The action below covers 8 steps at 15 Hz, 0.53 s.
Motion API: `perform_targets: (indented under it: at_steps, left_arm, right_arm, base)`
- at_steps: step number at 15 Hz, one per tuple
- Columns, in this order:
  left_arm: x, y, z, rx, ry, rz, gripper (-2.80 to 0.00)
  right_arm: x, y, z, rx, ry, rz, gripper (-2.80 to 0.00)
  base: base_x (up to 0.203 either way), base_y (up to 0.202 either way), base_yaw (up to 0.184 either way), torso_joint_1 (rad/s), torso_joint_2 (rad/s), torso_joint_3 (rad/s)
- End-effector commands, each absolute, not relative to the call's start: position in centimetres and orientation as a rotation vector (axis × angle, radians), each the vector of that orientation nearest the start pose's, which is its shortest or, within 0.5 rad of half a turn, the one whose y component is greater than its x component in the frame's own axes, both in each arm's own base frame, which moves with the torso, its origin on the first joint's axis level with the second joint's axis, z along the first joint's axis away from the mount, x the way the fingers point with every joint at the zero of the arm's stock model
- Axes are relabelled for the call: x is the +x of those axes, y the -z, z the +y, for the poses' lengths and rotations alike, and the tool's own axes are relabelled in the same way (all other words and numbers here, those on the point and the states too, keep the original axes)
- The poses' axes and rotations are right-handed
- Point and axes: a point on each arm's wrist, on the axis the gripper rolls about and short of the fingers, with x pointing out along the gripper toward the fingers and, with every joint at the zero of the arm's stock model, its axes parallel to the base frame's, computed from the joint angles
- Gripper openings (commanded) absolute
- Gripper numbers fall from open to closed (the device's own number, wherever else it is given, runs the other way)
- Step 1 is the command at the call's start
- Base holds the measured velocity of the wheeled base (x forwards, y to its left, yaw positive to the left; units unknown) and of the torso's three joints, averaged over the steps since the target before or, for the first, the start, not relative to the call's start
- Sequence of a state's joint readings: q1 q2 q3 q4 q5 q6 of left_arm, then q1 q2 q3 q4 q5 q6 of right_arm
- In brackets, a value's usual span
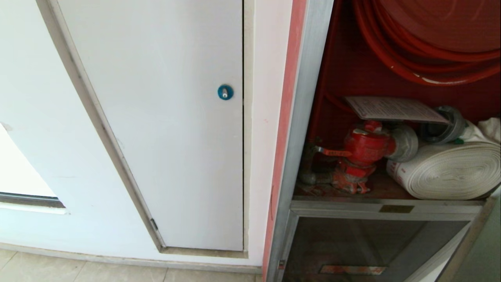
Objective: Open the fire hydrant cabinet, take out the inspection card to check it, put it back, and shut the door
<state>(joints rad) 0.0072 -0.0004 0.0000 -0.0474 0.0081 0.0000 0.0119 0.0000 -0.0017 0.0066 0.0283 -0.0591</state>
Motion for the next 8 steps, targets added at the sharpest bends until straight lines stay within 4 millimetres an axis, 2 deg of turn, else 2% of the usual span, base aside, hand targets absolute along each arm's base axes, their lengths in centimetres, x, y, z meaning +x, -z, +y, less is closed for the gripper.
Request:
perform_targets:
  at_steps: [1,8]
  left_arm:
    - [-2.15,-7.58,0.0,0.0,-0.017,-0.03,-2.8]
    - [-2.15,-7.58,0.0,0.0,-0.017,-0.031,-2.8]
  right_arm:
    - [-2.28,-7.52,0.04,-0.06,-0.042,0.006,-2.8]
    - [-2.28,-7.53,0.04,-0.06,-0.042,0.005,-2.8]
  base:
    - [0.0,0.0,0.0,0.0,0.0,0.0]
    - [0.0,0.0,0.0,0.0,0.0,0.0]
